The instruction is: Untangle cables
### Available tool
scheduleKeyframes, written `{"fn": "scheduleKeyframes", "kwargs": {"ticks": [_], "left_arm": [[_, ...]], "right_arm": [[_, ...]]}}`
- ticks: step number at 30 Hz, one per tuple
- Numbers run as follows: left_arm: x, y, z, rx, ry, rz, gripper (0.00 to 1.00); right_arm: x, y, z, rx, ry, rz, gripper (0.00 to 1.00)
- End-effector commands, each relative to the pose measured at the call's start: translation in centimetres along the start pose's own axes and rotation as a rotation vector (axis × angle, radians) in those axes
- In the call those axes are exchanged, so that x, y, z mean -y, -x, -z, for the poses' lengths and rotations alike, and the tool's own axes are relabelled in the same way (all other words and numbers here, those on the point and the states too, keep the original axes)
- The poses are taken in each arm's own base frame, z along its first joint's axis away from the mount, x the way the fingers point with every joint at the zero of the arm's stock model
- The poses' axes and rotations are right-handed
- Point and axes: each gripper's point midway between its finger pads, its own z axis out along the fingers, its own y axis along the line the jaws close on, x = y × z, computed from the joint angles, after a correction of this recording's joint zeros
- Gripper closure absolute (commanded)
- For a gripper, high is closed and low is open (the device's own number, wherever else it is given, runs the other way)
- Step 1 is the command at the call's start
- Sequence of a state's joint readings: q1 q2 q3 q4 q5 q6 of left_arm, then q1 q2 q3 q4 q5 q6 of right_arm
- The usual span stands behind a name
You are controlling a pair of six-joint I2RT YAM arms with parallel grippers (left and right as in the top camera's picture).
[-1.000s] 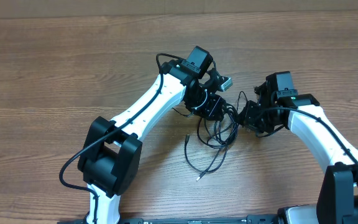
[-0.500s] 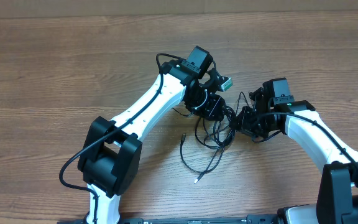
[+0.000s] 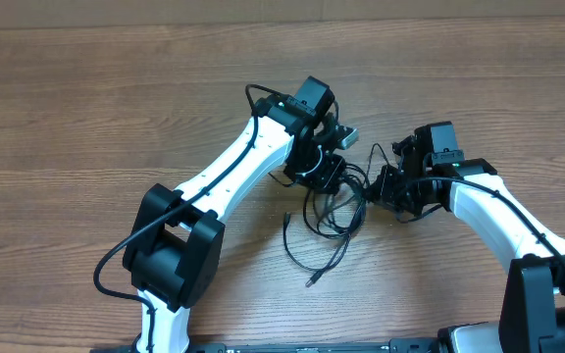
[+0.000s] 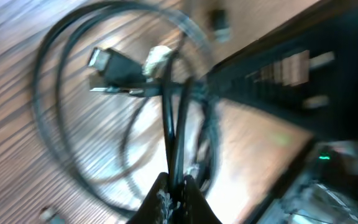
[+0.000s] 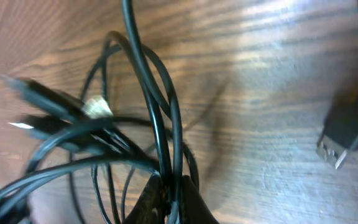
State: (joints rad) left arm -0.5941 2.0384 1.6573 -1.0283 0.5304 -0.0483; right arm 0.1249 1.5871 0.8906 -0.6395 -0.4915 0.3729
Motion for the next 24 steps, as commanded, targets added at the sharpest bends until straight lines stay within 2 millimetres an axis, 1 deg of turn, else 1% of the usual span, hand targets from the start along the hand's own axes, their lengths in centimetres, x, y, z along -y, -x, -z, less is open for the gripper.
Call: {"fn": "scheduleKeyframes", "kwargs": {"ticks": [1, 5, 6, 7, 9, 10, 11, 13, 14, 17, 19, 20, 23, 24], "left_arm": [[-3.1, -0.8, 0.9, -0.022, 0.2, 0.006, 0.96], [-3.4, -1.4, 0.9, -0.044, 0.219, 0.016, 0.96], [-3.4, -1.4, 0.9, -0.044, 0.219, 0.016, 0.96], [-3.4, -1.4, 0.9, -0.044, 0.218, 0.016, 0.96], [-3.4, -1.4, 0.9, -0.044, 0.219, 0.016, 0.96], [-3.4, -1.4, 0.9, -0.044, 0.219, 0.016, 0.96], [-3.4, -1.4, 0.9, -0.044, 0.219, 0.016, 0.96], [-3.4, -1.4, 0.9, -0.044, 0.218, 0.016, 0.96], [-3.4, -1.4, 0.9, -0.043, 0.218, 0.015, 0.96], [-3.4, -1.3, 0.9, -0.039, 0.218, 0.013, 0.96], [-3.4, -1.2, 0.9, -0.035, 0.218, 0.011, 0.96], [-3.4, -1.1, 0.9, -0.031, 0.218, 0.01, 0.96], [-3.4, -0.8, 0.9, -0.02, 0.217, 0.005, 0.96], [-3.4, -0.8, 0.9, -0.018, 0.217, 0.004, 0.96]], "right_arm": [[-0.2, 1.7, 0.4, 0.048, 0.026, -0.031, 0.96], [-0.8, 4.9, 2.5, 0.129, 0.087, -0.057, 0.96], [-0.7, 6.2, 3.6, 0.163, 0.104, -0.068, 0.96], [-0.6, 6.8, 4.2, 0.182, 0.109, -0.075, 0.96], [-0.1, 9.0, 6.3, 0.245, 0.133, -0.118, 0.96], [0.3, 10.6, 8.3, 0.29, 0.17, -0.143, 0.96], [0.5, 11.5, 9.5, 0.314, 0.197, -0.154, 0.96], [1.3, 12.5, 11.3, 0.352, 0.229, -0.177, 0.96], [2.6, 13.2, 12.7, 0.382, 0.246, -0.209, 0.96], [4.5, 12.6, 13.2, 0.372, 0.223, -0.275, 0.96], [5.5, 11.7, 12.7, 0.346, 0.172, -0.287, 0.96], [6.4, 11.1, 12.4, 0.33, 0.119, -0.293, 0.96], [8.7, 9.3, 11.6, 0.285, -0.028, -0.345, 0.78], [9.3, 8.7, 11.3, 0.268, -0.068, -0.36, 0.75]]}}
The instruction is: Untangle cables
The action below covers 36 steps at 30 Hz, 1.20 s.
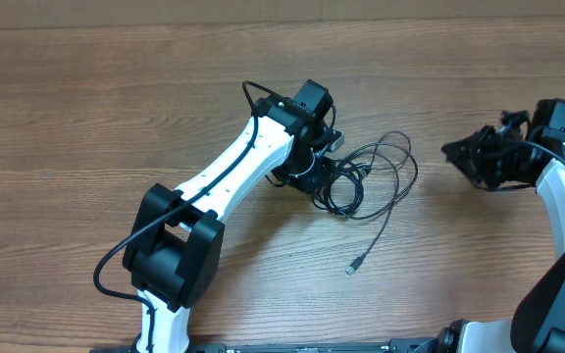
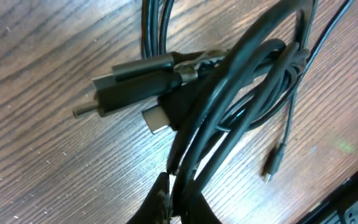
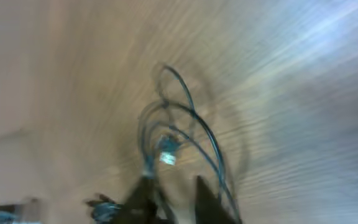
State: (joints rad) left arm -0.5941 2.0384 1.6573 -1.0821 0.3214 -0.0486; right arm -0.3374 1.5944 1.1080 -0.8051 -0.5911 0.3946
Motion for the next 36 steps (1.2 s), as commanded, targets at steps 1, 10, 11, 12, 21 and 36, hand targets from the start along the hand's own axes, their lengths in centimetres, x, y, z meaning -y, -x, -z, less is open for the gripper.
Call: {"fn": "scheduleKeyframes", "kwargs": {"ticks": [1, 10, 11, 12, 21, 36], "left_arm": [[0.1, 0.4, 0.6, 0.024, 0.006, -0.017, 0.96], [1.6, 0.8, 0.6, 0.04, -0.076, -0.025, 0.96], [2.1, 0.9, 0.7, 0.046, -0.109, -0.029, 0.96], [2.6, 1.1, 0.8, 0.054, -0.137, -0.033, 0.96], [5.3, 2.2, 1.4, 0.099, -0.295, -0.065, 0.96], [5.3, 2.3, 1.4, 0.104, -0.294, -0.068, 0.96]], "right_arm": [[2.6, -0.3, -0.1, 0.014, -0.177, 0.02, 0.74], [1.1, -8.2, -3.4, -0.224, -0.226, 0.197, 0.6], [0.9, -8.8, -3.9, -0.235, -0.225, 0.211, 0.6], [0.7, -9.5, -4.5, -0.243, -0.225, 0.217, 0.59], [0.5, -13.5, -8.5, -0.247, -0.234, 0.15, 0.59], [2.9, -15.8, -7.6, -0.319, -0.34, 0.067, 0.59]]}}
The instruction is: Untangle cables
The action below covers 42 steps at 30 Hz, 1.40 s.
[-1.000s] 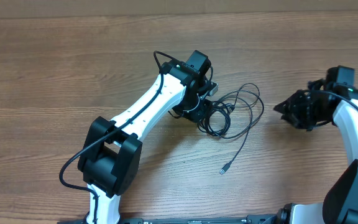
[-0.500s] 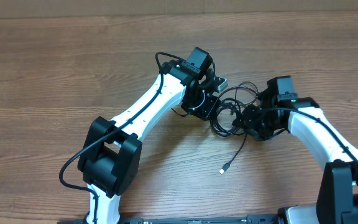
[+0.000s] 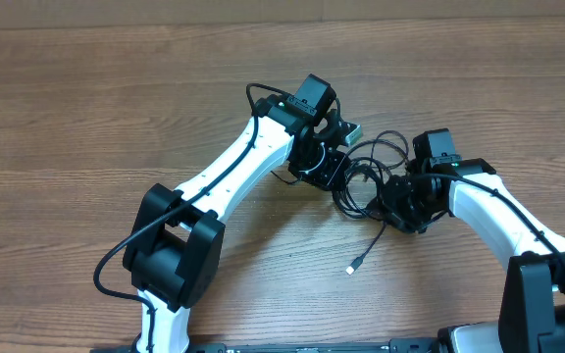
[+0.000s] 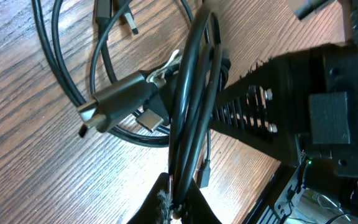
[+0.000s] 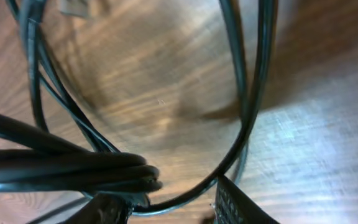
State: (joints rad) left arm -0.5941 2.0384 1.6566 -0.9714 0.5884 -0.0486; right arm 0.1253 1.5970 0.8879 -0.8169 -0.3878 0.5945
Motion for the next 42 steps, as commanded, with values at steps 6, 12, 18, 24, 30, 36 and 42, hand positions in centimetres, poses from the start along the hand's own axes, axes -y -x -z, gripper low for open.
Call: {"fn": "scheduleKeyframes", "kwargs": {"ticks": [6, 12, 18, 24, 30, 36, 42], "left_arm": [[0.8, 0.2, 0.5, 0.016, -0.023, -0.02, 0.96], [0.8, 0.3, 0.5, 0.016, -0.021, -0.021, 0.96], [0.3, 0.3, 0.5, 0.017, 0.005, -0.02, 0.96], [-2.3, 0.5, 1.0, 0.032, 0.128, 0.034, 0.96], [-6.2, 0.3, 2.2, 0.055, 0.307, 0.181, 0.96], [-6.4, 0.2, 2.4, 0.054, 0.305, 0.191, 0.96], [-5.6, 0.5, 2.2, 0.059, 0.252, 0.193, 0.96]], "right_arm": [[1.5, -1.6, -0.2, -0.061, -0.06, -0.032, 0.5], [1.7, -1.9, -0.2, -0.069, -0.068, -0.019, 0.47], [2.3, -2.7, -0.1, -0.104, -0.09, -0.025, 0.47], [3.8, -2.3, 0.1, -0.069, -0.171, -0.016, 0.4], [3.1, -1.5, -0.1, -0.039, -0.142, 0.0, 0.29], [0.1, -0.6, -0.3, -0.024, 0.006, 0.041, 0.2], [0.4, -1.0, -0.3, -0.042, -0.006, 0.029, 0.21]]}}
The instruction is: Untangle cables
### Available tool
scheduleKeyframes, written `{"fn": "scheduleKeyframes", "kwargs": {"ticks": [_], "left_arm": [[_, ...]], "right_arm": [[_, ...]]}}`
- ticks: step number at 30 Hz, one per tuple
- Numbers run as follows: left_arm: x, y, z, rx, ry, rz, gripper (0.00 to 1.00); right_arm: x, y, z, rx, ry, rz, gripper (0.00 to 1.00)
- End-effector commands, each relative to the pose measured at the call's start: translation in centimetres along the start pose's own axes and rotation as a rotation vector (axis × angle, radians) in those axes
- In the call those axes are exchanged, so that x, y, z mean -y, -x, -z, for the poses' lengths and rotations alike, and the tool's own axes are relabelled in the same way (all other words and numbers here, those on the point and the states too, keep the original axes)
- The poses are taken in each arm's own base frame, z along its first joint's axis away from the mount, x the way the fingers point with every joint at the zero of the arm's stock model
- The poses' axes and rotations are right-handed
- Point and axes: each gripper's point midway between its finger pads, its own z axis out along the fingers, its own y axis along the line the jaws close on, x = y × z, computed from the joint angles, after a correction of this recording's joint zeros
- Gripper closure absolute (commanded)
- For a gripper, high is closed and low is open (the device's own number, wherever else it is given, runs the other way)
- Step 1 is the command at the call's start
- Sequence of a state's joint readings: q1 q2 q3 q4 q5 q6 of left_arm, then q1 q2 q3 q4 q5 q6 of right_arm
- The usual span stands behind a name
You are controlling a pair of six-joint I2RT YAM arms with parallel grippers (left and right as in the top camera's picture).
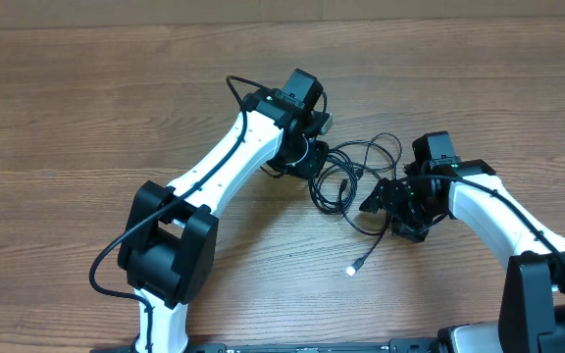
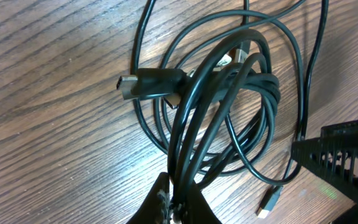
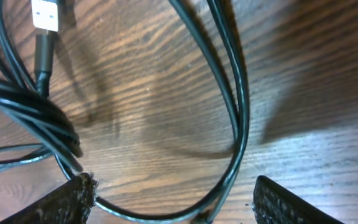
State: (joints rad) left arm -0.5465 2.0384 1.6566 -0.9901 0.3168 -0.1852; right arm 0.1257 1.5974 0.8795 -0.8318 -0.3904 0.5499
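A tangle of black cables (image 1: 344,179) lies on the wooden table (image 1: 86,118). My left gripper (image 1: 311,157) is at its left side and, in the left wrist view, the left gripper (image 2: 179,208) is shut on several strands of the coil (image 2: 229,93), beside a black plug (image 2: 148,84). At the tangle's right side, my right gripper (image 1: 382,202) stands wide open. In the right wrist view the right gripper (image 3: 179,202) has one cable loop (image 3: 236,134) lying between its fingers (image 3: 73,199), untouched by either pad. A loose USB end (image 1: 354,267) trails toward the front.
The left arm's white links (image 1: 224,167) reach diagonally across the table's middle. A silver USB plug (image 3: 45,15) lies close to the right gripper. Bare wood surrounds the tangle.
My right gripper's fingers stand much farther apart around the cable loop. The left gripper, still shut on the strands, has shifted up and left, and the coil is drawn out from under it.
Both grippers were shut on strands of the tangle, close together. Then the right gripper was far to the right, off the cables, which lay spread out. It was back at the tangle with its fingers around a loop, and now stands wide open there.
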Motion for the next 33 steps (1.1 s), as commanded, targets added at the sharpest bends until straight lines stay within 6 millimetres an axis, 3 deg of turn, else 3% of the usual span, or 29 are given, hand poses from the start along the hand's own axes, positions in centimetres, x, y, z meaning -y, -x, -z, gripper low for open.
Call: {"fn": "scheduleKeyframes", "kwargs": {"ticks": [1, 15, 24, 25, 26, 28, 33], "left_arm": [[0.8, 0.4, 0.7, 0.022, -0.04, 0.016, 0.96], [4.0, 1.7, 2.0, 0.057, -0.295, -0.022, 0.96], [5.2, 1.9, 2.5, 0.064, -0.371, -0.036, 0.96], [5.2, 1.9, 2.4, 0.062, -0.369, -0.035, 0.96], [5.0, 1.9, 2.4, 0.063, -0.36, -0.034, 0.96], [4.4, 1.9, 2.1, 0.066, -0.32, -0.028, 0.96], [0.9, 1.6, 1.4, 0.059, -0.125, 0.016, 0.96]], "right_arm": [[0.1, -0.6, -0.2, -0.027, 0.001, -0.01, 0.21], [1.3, -1.4, -0.5, -0.049, -0.044, -0.095, 0.27], [2.0, -2.3, -2.3, -0.064, -0.007, -0.152, 0.54], [1.9, -2.4, -2.4, -0.068, 0.002, -0.151, 0.63], [1.8, -2.4, -2.4, -0.07, 0.008, -0.15, 0.78], [1.6, -2.3, -2.4, -0.069, 0.017, -0.147, 0.94], [2.5, -1.7, -2.4, -0.033, -0.029, -0.113, 0.96]]}}
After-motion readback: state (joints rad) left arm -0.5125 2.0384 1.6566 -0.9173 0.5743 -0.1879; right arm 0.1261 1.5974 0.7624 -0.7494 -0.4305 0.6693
